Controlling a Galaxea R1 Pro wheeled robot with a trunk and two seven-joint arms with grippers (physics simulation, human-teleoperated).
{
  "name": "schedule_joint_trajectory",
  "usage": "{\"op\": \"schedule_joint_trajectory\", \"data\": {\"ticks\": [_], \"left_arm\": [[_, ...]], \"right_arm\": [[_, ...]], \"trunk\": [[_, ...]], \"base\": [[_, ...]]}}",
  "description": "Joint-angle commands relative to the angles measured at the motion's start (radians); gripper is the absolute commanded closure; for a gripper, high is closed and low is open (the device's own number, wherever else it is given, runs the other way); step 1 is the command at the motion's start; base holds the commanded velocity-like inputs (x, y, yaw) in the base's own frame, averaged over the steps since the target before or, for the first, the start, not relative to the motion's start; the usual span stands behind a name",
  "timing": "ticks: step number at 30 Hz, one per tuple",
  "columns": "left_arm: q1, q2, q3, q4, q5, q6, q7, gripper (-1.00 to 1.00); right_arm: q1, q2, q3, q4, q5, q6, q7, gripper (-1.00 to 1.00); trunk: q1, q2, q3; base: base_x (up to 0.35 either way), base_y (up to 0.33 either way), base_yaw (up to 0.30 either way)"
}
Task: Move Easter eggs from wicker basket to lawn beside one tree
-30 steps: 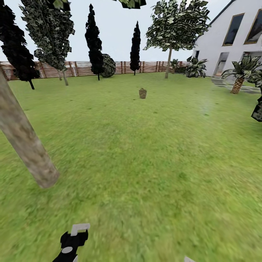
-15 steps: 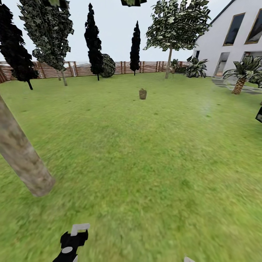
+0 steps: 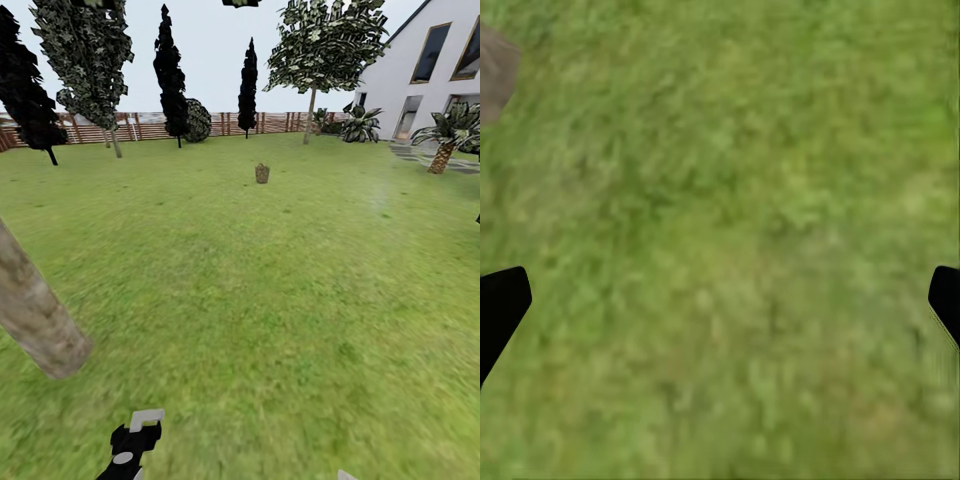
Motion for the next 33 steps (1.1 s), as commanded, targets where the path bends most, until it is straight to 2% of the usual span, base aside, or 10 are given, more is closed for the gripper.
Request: {"op": "schedule_joint_trajectory", "data": {"ticks": [1, 33], "left_arm": [[-0.001, -0.001, 0.006, 0.001, -0.010, -0.003, 0.001, -1.00], [-0.001, -0.001, 0.006, 0.004, -0.012, -0.003, 0.001, -1.00]], "right_arm": [[-0.001, 0.001, -0.002, 0.000, -0.010, -0.004, -0.001, -1.00], [-0.001, -0.001, -0.003, 0.001, -0.007, -0.004, -0.001, -1.00]], "trunk": [[0.001, -0.002, -0.002], [0.001, -0.002, -0.002]], "base": [[0.330, 0.000, 0.000], [0.330, 0.000, 0.000]]}}
